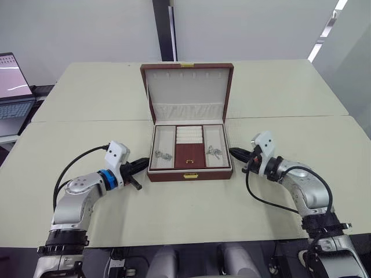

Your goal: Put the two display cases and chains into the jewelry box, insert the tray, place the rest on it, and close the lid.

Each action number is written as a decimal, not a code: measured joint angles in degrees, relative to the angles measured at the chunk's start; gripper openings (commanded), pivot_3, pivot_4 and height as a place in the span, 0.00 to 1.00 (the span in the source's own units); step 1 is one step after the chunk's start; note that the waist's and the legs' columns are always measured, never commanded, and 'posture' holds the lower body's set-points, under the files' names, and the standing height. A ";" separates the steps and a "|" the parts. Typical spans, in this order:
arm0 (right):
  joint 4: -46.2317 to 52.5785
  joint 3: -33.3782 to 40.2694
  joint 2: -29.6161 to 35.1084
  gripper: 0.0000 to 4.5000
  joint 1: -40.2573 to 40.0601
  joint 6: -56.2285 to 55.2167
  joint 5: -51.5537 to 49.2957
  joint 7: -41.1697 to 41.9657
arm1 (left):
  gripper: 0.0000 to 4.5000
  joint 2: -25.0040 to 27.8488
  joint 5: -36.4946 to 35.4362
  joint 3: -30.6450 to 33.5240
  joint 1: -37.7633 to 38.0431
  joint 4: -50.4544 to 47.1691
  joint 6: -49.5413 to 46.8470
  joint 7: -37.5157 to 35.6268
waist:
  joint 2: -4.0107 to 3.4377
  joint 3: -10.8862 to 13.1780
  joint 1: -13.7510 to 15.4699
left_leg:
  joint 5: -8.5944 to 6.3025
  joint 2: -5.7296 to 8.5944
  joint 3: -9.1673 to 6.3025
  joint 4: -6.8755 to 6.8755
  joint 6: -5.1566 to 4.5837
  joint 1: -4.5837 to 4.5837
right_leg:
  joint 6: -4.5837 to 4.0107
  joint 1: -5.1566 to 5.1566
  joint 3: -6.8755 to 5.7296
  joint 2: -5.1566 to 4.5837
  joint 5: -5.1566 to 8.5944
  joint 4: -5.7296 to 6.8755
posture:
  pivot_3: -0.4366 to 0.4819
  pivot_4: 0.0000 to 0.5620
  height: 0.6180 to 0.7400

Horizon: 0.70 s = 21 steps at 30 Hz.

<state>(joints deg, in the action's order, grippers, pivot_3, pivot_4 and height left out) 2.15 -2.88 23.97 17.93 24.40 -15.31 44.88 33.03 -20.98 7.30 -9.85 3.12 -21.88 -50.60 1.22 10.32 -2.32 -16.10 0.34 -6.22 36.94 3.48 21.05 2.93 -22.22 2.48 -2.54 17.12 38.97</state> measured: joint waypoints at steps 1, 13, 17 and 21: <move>0.97 0.13 0.07 0.01 -0.65 0.57 -0.07 -0.01 | 0.01 0.29 -0.26 0.02 0.59 -0.90 -0.65 0.00 | 0.00 0.00 -0.01 | 0.00 0.00 0.00 0.00 0.00 0.00 | 0.00 0.00 0.00 0.00 0.00 0.00 | 0.48 0.27 1.00; 13.62 1.16 1.76 0.01 -9.27 8.67 -3.32 -0.02 | 0.01 2.73 -3.46 2.66 12.03 -13.17 -5.48 -0.02 | -0.03 -0.02 -0.07 | -0.01 -0.03 0.03 -0.05 -0.01 -0.12 | 0.00 0.08 0.03 0.02 0.01 -0.02 | 0.48 0.27 1.00; 14.65 1.13 2.15 0.01 -9.72 9.70 -3.87 0.00 | 0.01 2.82 -3.54 2.98 12.73 -13.13 -4.59 -0.48 | -0.03 -0.02 -0.08 | -0.01 -0.03 0.04 -0.05 -0.01 -0.12 | 0.00 0.08 0.03 0.03 0.01 -0.02 | 0.48 0.27 1.00; 14.74 0.85 2.45 0.01 -9.65 9.75 -3.87 0.07 | 0.01 2.77 -3.39 2.87 12.27 -10.06 -1.09 -2.49 | -0.03 -0.02 -0.08 | -0.01 -0.04 0.05 -0.05 -0.01 -0.13 | 0.00 0.08 0.03 0.05 0.01 -0.02 | 0.48 0.27 1.00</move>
<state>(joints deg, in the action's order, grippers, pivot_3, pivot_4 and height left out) 16.89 -2.03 26.42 8.28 34.15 -19.18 44.94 35.80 -24.37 10.18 2.42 -6.93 -22.97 -53.09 1.18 10.30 -2.40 -16.11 0.30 -6.16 36.88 3.47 20.92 2.93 -22.14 2.51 -2.49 17.14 38.94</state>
